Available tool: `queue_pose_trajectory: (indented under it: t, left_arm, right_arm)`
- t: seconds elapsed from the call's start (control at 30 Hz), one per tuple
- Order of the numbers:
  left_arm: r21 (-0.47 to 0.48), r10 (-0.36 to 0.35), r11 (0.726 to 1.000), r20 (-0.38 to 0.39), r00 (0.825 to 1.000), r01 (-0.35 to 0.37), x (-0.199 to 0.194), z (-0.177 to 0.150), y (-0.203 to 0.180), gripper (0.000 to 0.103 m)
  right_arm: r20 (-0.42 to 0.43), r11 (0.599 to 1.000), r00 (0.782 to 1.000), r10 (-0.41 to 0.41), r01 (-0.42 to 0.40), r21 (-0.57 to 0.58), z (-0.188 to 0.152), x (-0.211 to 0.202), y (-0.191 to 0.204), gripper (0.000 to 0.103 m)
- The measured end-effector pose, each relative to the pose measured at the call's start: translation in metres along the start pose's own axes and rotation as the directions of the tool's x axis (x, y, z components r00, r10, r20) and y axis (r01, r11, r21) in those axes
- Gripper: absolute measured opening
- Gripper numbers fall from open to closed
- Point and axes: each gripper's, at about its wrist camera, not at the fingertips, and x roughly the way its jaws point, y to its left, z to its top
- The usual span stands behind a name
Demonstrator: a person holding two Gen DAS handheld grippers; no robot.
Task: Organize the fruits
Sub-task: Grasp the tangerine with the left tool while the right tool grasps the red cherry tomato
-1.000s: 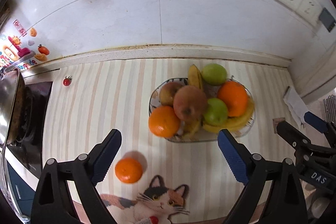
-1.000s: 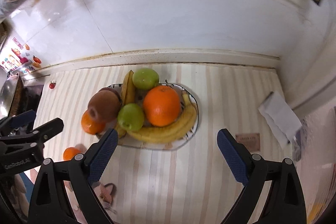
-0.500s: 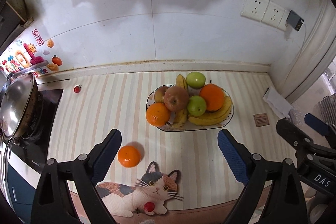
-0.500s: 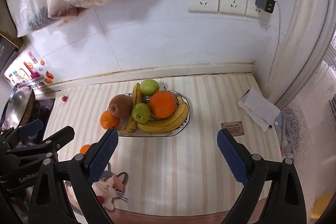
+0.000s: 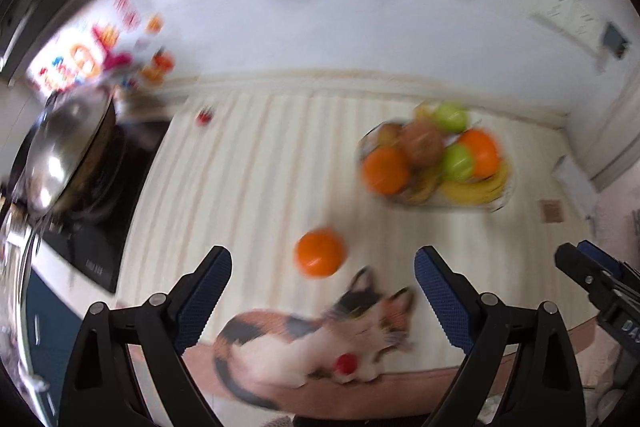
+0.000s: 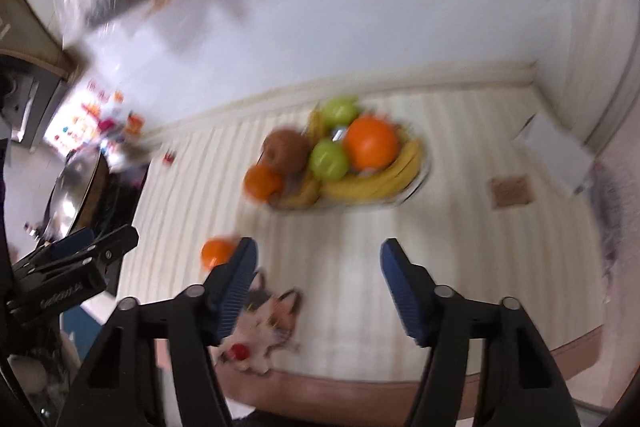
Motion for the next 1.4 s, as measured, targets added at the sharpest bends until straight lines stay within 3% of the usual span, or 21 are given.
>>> queue_pose_trajectory:
  t: [0.17, 0.37, 0.5, 0.73, 0.83, 0.9, 1.03, 1.23, 1.4]
  left_arm:
    - [-0.043, 0.085, 0.995, -0.102, 0.991, -0.090, 0.038, -0.020, 0.040, 0.094]
    - [-0.058, 0.158, 0.983, -0.210, 0.965, -0.174, 0.077, -0.044, 0.071, 0.094]
    - [-0.063, 0.168, 0.979, -0.278, 0.946, -0.192, 0.096, -0.062, 0.088, 0.094]
    - [-0.085, 0.161, 0.976, -0.344, 0.925, -0.202, 0.114, -0.082, 0.108, 0.094]
    - [-0.091, 0.153, 0.976, -0.354, 0.923, -0.197, 0.118, -0.081, 0.109, 0.094]
    - [-0.091, 0.143, 0.978, -0.353, 0.925, -0.186, 0.120, -0.079, 0.106, 0.094]
    - [-0.089, 0.111, 0.985, -0.346, 0.932, -0.150, 0.124, -0.065, 0.095, 0.094]
    - [-0.107, -0.043, 0.994, -0.316, 0.948, 0.009, 0.136, -0.022, 0.064, 0.094]
    - [-0.058, -0.140, 0.990, -0.351, 0.926, 0.128, 0.166, 0.007, 0.026, 0.094]
  right_arm:
    - [-0.166, 0.994, 0.983, 0.085, -0.094, -0.050, -0.028, 0.067, 0.032, 0.064]
    - [-0.394, 0.982, 0.913, 0.109, -0.159, -0.097, -0.079, 0.157, 0.067, 0.061]
    - [-0.472, 0.979, 0.877, 0.093, -0.167, -0.119, -0.105, 0.191, 0.081, 0.061]
    - [-0.538, 0.970, 0.840, 0.071, -0.183, -0.158, -0.131, 0.217, 0.094, 0.059]
    - [-0.522, 0.956, 0.852, 0.028, -0.175, -0.234, -0.140, 0.220, 0.104, 0.052]
    - [-0.521, 0.942, 0.854, -0.003, -0.173, -0.289, -0.145, 0.222, 0.112, 0.032]
    - [-0.474, 0.919, 0.880, -0.043, -0.151, -0.364, -0.151, 0.218, 0.118, 0.032]
    - [-0.401, 0.967, 0.915, -0.042, -0.063, -0.246, -0.123, 0.209, 0.082, 0.032]
    - [-0.366, 0.993, 0.929, -0.043, -0.002, -0.120, -0.103, 0.206, 0.043, 0.032]
